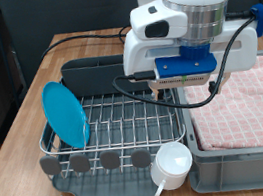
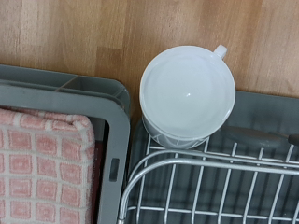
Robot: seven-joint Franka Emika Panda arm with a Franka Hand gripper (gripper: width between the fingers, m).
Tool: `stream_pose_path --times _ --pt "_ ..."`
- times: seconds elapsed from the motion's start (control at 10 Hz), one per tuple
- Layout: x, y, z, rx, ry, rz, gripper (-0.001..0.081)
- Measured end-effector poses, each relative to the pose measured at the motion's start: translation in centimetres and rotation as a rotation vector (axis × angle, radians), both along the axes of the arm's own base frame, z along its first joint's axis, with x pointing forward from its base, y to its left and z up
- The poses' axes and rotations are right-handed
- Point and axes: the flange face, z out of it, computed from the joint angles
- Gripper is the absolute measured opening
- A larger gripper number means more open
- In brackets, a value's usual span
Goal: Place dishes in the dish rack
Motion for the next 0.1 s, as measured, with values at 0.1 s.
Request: stream_pose_path --times 0.1 --pt "-0.11 0.44 0.74 -0.026 -0.012 0.006 0.0803"
